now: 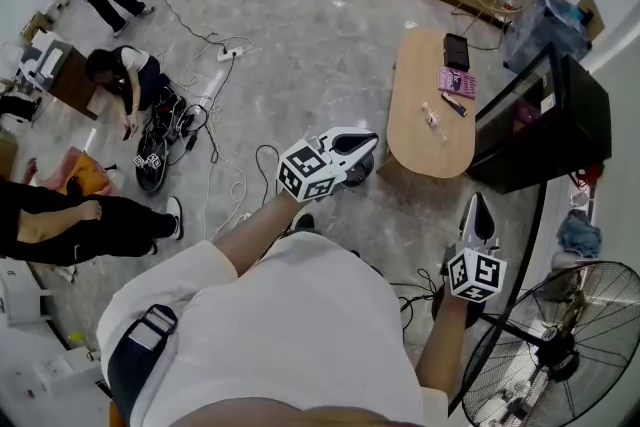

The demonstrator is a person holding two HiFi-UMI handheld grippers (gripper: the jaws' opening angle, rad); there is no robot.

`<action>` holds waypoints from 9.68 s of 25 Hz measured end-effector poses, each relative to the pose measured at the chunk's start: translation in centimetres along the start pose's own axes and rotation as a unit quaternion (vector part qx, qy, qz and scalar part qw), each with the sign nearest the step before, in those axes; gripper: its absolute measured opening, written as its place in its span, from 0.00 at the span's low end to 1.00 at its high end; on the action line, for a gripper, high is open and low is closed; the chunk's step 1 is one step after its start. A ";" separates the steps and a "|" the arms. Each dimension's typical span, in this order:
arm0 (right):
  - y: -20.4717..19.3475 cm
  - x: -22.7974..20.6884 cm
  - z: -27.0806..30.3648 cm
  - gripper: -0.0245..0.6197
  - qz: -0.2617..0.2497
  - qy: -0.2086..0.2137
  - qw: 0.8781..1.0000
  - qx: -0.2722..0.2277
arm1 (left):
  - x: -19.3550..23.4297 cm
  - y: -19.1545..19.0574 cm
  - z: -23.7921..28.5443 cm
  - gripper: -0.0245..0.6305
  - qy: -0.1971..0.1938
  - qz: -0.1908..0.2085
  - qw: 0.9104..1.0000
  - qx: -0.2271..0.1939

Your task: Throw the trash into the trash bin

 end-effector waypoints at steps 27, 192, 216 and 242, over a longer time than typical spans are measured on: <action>-1.7 -4.7 4.3 0.05 -0.003 0.031 0.999 0.026 | 0.7 -0.7 4.9 0.05 0.031 -0.027 0.999 0.010; -77.6 10.4 61.3 0.68 -0.267 0.271 0.694 0.612 | 27.2 -57.4 24.3 0.05 0.172 -0.423 0.875 0.164; -57.1 3.7 61.4 0.67 -0.175 0.318 0.800 0.477 | 26.7 -46.5 31.1 0.05 0.145 -0.352 0.911 0.156; -48.1 -28.5 75.2 0.67 -0.186 0.146 0.872 0.428 | 26.9 -40.2 45.0 0.05 0.075 -0.317 0.931 0.165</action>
Point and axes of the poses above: the fingertips, and each gripper's own axes: z forward along the fingers, x to its left, y out of its top, the point moved 3 cm from there along -z, backward along the fingers, and after that the axes turned 12 degrees about x, right-handed, at the moved point
